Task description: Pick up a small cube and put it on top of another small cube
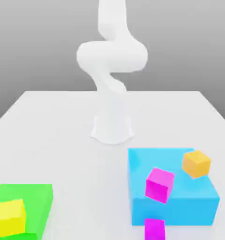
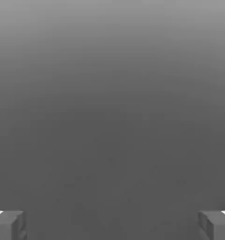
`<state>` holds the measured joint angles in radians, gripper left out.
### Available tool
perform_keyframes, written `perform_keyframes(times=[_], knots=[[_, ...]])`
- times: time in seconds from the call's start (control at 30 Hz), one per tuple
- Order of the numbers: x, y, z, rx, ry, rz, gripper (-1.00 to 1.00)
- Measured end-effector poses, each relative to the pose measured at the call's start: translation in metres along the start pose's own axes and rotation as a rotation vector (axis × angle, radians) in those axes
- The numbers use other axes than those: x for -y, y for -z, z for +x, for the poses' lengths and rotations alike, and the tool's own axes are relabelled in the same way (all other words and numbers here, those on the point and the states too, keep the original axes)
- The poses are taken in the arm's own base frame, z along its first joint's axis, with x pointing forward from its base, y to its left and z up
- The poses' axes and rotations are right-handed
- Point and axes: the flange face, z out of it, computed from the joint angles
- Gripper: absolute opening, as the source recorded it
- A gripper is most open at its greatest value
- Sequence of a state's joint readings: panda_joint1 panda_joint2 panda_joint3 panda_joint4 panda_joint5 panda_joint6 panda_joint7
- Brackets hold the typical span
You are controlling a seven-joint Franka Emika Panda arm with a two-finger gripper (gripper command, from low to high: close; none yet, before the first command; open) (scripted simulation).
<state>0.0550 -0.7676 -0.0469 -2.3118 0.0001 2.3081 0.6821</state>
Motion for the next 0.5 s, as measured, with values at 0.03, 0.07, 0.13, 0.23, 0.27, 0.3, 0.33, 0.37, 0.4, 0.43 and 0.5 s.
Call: perform_keyframes(times=[0.03,0.07,0.13,0.23,0.27,0.3,0.33,0.37,0.4,0.43,0.5], knots=[[-0.002,-0.01,0.0,0.023,0.048,0.002,0.0],[-0.003,-0.019,0.0,0.045,0.095,0.004,0.0],[-0.006,-0.038,-0.002,0.087,0.186,0.01,0.0],[-0.009,-0.066,-0.006,0.149,0.324,0.021,0.0],[-0.01,-0.075,-0.009,0.169,0.37,0.025,0.0],[-0.011,-0.085,-0.011,0.188,0.416,0.03,0.0],[-0.012,-0.094,-0.014,0.209,0.463,0.035,0.0],[-0.012,-0.104,-0.017,0.228,0.511,0.041,0.0],[-0.013,-0.113,-0.021,0.248,0.558,0.047,0.0],[-0.013,-0.123,-0.024,0.268,0.605,0.052,0.0],[-0.014,-0.141,-0.033,0.307,0.701,0.066,0.0]])
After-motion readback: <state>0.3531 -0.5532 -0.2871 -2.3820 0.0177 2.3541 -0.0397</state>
